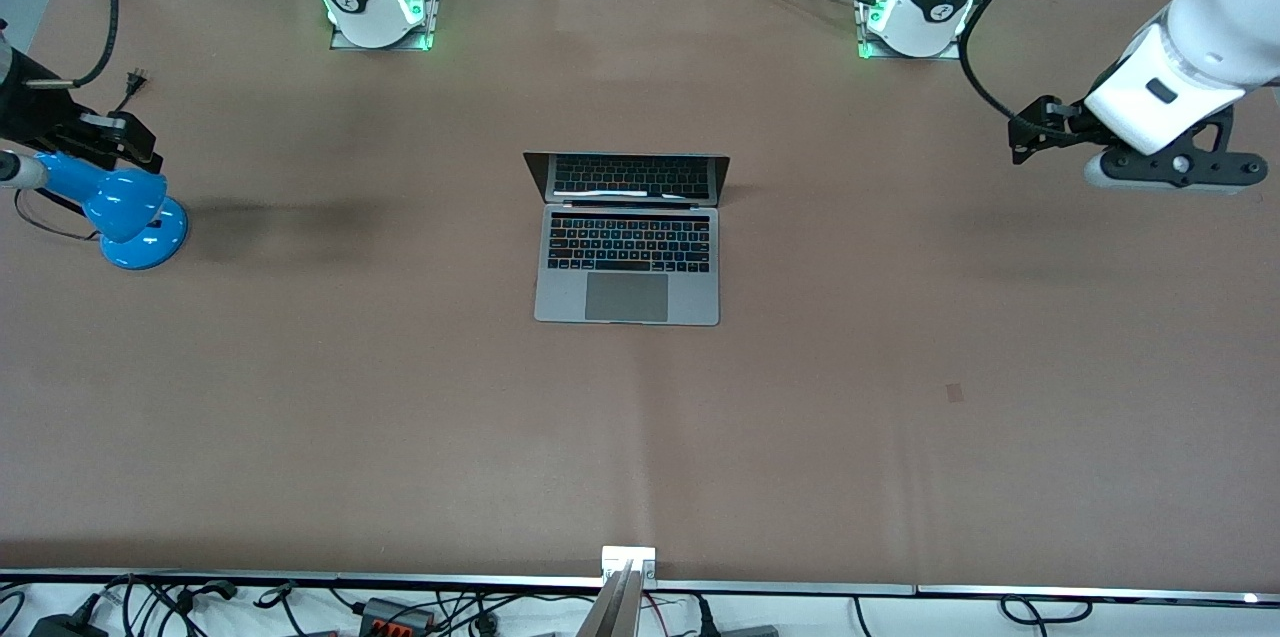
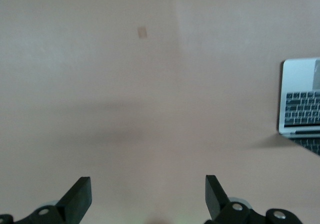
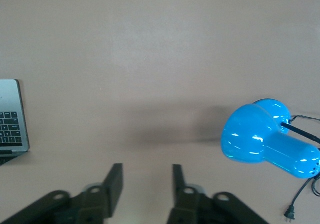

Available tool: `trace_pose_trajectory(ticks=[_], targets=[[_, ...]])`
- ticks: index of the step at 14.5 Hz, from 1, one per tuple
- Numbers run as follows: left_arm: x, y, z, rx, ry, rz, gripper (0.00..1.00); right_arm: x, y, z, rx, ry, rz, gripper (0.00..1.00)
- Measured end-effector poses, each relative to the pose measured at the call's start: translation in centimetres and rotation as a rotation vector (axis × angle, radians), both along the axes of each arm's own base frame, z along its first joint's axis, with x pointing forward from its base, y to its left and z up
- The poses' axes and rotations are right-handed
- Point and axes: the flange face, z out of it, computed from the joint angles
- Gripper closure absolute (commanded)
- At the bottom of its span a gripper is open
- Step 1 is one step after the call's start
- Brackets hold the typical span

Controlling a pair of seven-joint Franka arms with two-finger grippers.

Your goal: Close laptop with both arms from behind

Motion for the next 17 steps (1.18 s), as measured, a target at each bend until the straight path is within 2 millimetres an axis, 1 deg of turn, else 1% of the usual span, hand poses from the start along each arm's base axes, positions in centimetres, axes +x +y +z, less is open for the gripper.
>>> trace_pose_trajectory(ticks=[2,4,5,6,7,8,9,10,11,13,15,17], targets=[[-0.3,0.4,-1.6,0.011,0.095,0.007,0.00,-0.1,0.7,-0.4,0.001,0.021,0.012,1.00],[0.5,0.5,-2.3,0.008,0.115,0.008,0.00,-0.1,2.0,-1.5,0.003,0.055,0.036,1.00],[1.1,0.5,-2.4,0.004,0.118,0.009,0.03,0.0,3.2,-2.3,0.003,0.071,0.055,1.00],[1.8,0.5,-2.7,0.001,0.122,0.009,0.25,0.1,4.8,-3.2,0.001,0.090,0.074,1.00],[2.6,0.6,-2.8,-0.004,0.122,0.010,0.51,0.0,6.6,-4.1,-0.003,0.111,0.086,1.00],[3.3,0.6,-2.9,-0.008,0.121,0.011,0.74,-0.1,8.4,-5.1,-0.008,0.131,0.095,1.00],[3.7,0.7,-3.1,-0.010,0.130,0.011,0.93,-0.3,10.1,-6.0,-0.012,0.150,0.102,1.00],[3.7,0.6,-3.3,-0.009,0.152,0.009,0.99,-0.7,11.4,-6.9,-0.007,0.168,0.108,1.00],[3.4,0.6,-3.5,-0.005,0.186,0.007,0.99,-1.1,12.6,-7.6,0.009,0.187,0.105,1.00],[2.8,0.4,-3.8,0.000,0.232,0.003,0.99,-1.7,14.0,-8.7,0.038,0.215,0.104,1.00],[2.4,0.0,-4.0,-0.011,0.261,-0.006,0.99,-2.2,15.8,-9.3,0.046,0.228,0.093,1.00],[1.6,-1.7,-4.7,-0.048,0.294,-0.033,0.99,-2.9,18.4,-9.8,0.085,0.249,0.074,1.00]])
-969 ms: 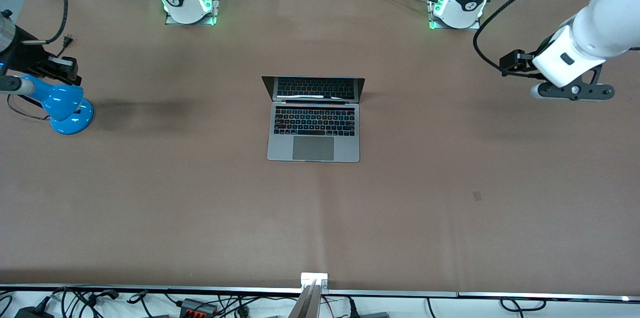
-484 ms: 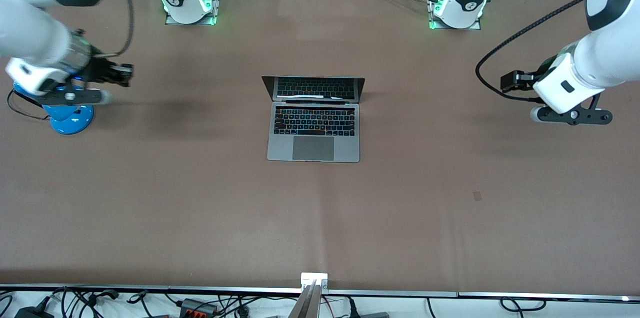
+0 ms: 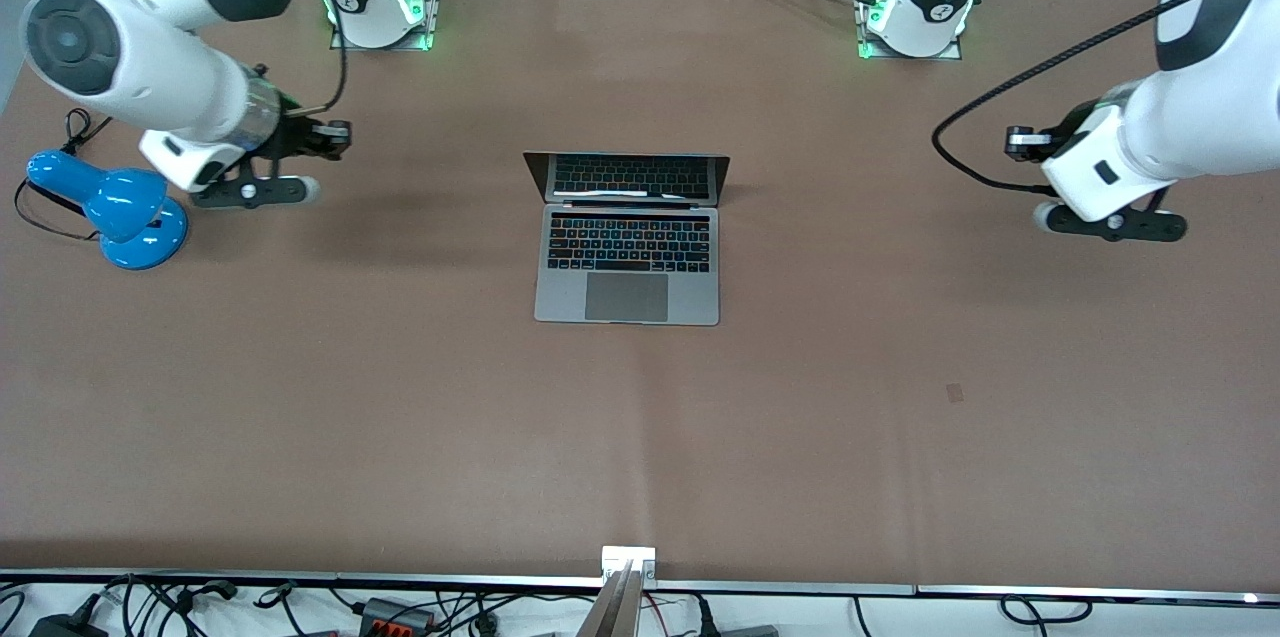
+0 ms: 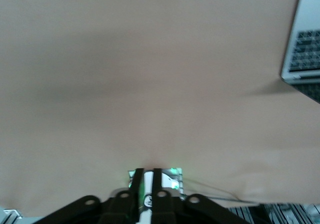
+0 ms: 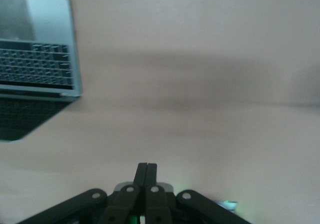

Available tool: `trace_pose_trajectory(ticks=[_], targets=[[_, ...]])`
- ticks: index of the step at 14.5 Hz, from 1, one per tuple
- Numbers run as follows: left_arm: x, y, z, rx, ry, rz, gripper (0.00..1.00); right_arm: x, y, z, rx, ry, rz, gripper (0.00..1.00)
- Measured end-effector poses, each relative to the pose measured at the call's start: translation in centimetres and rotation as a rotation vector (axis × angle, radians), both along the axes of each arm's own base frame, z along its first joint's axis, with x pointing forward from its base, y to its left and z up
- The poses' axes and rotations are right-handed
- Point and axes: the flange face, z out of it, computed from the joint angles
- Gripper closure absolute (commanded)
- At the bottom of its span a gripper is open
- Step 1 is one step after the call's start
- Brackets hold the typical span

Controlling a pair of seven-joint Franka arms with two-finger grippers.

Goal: Close laptop with both arms from behind
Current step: 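Move both grippers toward the laptop screen's back edge from behind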

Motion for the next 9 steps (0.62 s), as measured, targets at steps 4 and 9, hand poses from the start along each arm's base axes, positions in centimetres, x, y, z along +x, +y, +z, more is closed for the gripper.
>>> trace_pose_trajectory(ticks=[4,9], targets=[[-3.3,-4.0,-0.3,-0.120,0.016,-0.026,0.99,-1.1,3.8,-2.4,0.130,0.051,-0.050,1.00],[-10.3,-9.9,-1.2,-0.211,-0.006,-0.072,0.99,-3.7,8.9,-6.1,0.216,0.074,-0.064,1.00]])
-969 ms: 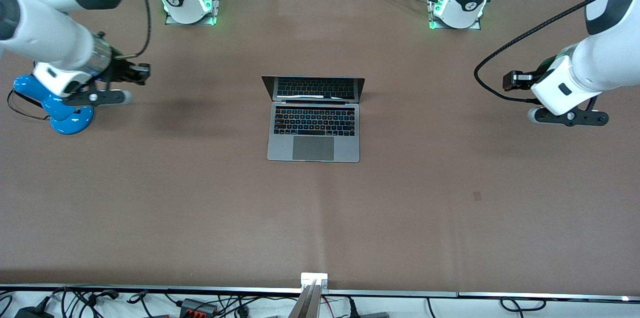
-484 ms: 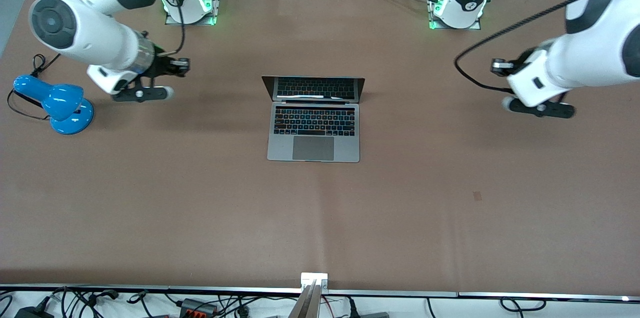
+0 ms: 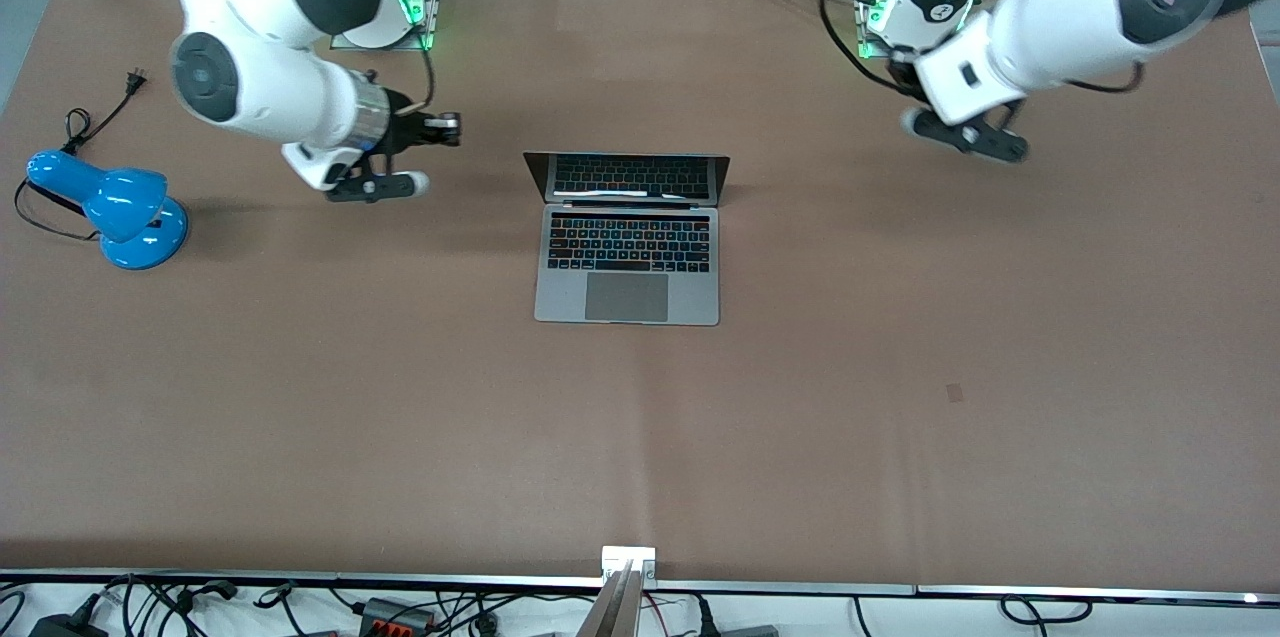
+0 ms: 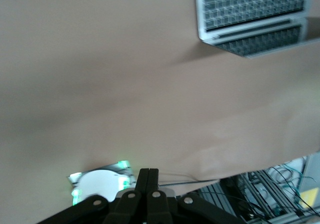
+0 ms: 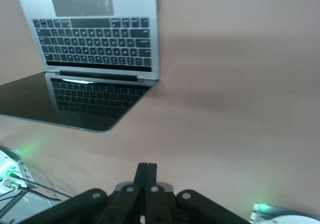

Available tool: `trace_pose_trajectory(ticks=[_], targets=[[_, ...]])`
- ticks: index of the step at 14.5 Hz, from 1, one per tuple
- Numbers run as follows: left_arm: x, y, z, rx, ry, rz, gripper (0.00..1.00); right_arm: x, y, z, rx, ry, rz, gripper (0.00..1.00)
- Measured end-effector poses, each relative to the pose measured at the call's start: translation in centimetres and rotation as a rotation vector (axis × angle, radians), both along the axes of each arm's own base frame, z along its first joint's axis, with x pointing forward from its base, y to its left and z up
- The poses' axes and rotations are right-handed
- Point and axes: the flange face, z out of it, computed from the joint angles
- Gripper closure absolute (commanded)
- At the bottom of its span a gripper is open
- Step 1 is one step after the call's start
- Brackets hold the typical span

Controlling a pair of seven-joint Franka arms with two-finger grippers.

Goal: Close laptop with both arms from behind
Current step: 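Move both grippers toward the laptop screen's back edge from behind, then lower both grippers onto the back of the raised laptop screen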

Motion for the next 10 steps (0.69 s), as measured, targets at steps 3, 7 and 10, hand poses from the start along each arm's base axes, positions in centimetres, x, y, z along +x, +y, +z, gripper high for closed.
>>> trace_pose_trajectory(ticks=[3,7,10], targets=[[-2.1,-2.4,-2.3,-0.053,0.017,0.001,0.99,-2.3,4.4,-1.3,-0.031,-0.005,-0.018,1.00],[-4.1,-7.6,-6.9,-0.126,-0.015,-0.006,0.99,-3.9,8.6,-2.8,-0.059,-0.018,-0.049,1.00],[-6.4,-11.2,-10.3,-0.175,-0.033,-0.001,0.99,-4.5,10.1,-4.1,-0.073,-0.017,-0.054,1.00]])
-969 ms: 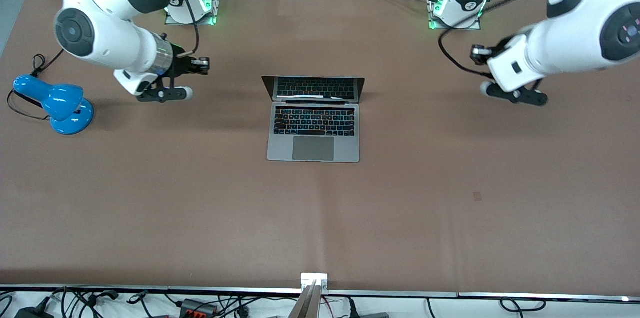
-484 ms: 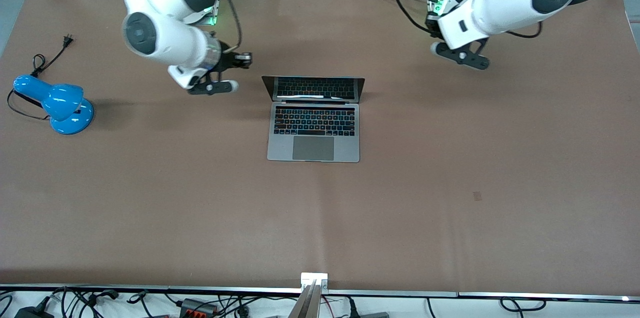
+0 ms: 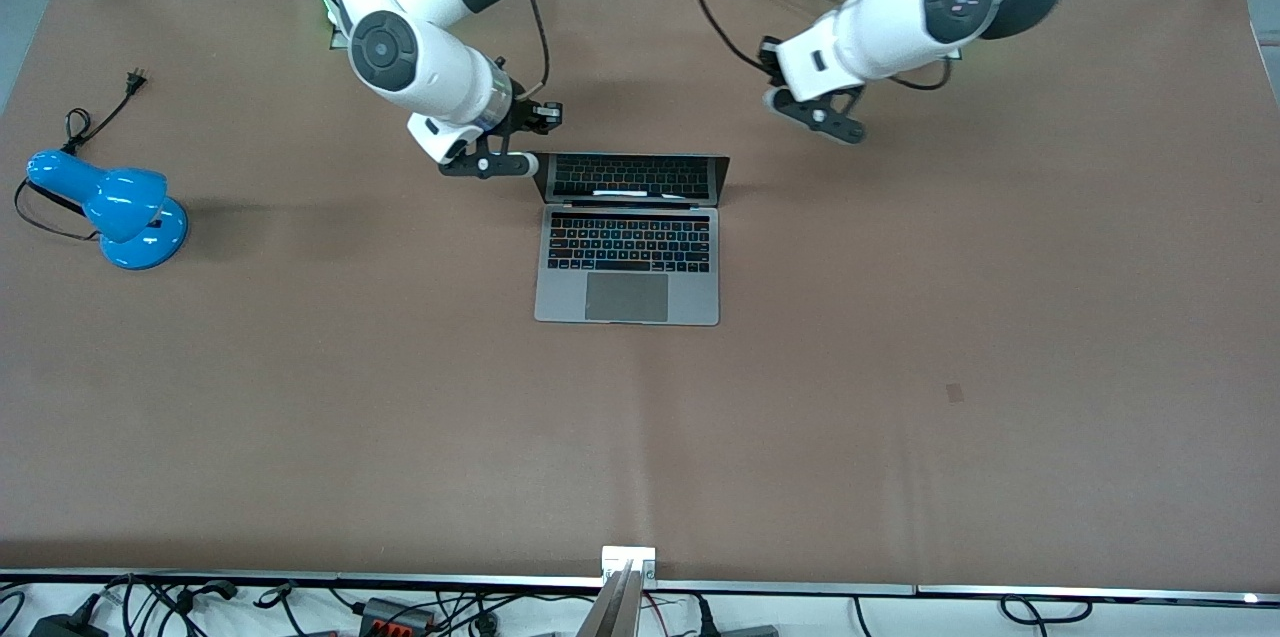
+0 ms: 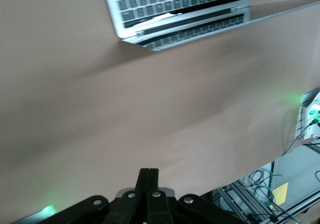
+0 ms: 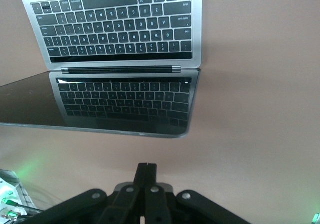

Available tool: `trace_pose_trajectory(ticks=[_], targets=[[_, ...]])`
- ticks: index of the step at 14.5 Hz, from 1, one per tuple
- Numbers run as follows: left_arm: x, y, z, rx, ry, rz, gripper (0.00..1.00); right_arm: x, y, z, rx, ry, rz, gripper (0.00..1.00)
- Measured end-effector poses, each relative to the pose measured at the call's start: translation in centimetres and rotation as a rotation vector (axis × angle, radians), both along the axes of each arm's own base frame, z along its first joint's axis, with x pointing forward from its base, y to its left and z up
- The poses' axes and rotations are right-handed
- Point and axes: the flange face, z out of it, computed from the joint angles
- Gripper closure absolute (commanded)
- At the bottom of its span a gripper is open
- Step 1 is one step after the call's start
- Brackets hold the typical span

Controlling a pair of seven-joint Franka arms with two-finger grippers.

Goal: Close laptop with both arms from behind
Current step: 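Lower both grippers onto the back of the raised laptop screen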

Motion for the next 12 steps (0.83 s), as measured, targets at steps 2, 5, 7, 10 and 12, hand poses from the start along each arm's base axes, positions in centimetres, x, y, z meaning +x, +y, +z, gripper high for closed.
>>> trace_pose_trajectory(ticks=[2,5,7,10,12], targets=[[-0.6,-1.5,-1.5,-0.019,-0.025,0.006,0.99,0.1,-0.2,-0.2,-0.002,0.002,-0.004,1.00],[-0.4,-3.1,-4.1,-0.044,-0.085,0.028,0.99,0.2,-0.3,-0.1,-0.002,0.001,-0.007,1.00],[-0.4,-4.0,-5.9,-0.065,-0.101,0.046,0.99,0.3,-0.2,0.0,-0.001,0.000,-0.007,1.00],[0.3,-4.8,-7.7,-0.095,-0.139,0.079,0.99,0.3,-0.2,0.1,0.001,-0.003,-0.007,1.00],[1.2,-4.8,-9.0,-0.121,-0.169,0.085,1.00,0.4,-0.2,0.2,0.002,-0.004,-0.007,1.00]])
